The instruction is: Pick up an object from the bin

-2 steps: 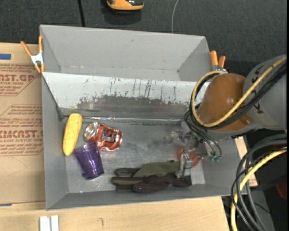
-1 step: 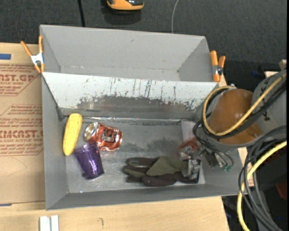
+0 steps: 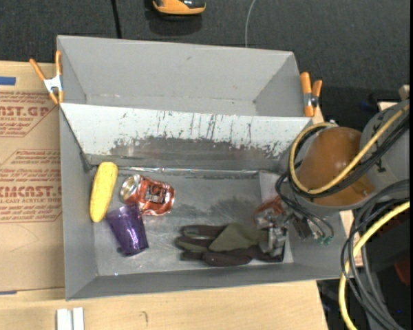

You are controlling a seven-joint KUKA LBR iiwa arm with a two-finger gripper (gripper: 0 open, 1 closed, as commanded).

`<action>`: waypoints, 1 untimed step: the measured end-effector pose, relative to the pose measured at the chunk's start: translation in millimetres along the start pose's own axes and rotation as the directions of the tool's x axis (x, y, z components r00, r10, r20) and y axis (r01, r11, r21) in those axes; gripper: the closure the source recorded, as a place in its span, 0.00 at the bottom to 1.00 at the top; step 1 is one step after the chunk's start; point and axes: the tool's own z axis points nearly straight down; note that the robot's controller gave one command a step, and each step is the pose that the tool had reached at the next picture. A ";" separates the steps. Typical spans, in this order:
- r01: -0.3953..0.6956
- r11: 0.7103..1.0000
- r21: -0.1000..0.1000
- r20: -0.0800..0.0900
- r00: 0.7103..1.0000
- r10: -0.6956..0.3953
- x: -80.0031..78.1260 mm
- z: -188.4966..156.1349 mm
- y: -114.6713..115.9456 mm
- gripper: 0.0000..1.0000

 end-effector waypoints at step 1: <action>0.009 1.000 -0.002 -0.005 1.000 -0.009 0.1 -49.0 -3.7 1.00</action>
Offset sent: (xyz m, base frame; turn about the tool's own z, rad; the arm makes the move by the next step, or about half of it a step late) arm -0.0107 -0.0046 0.0703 -0.0071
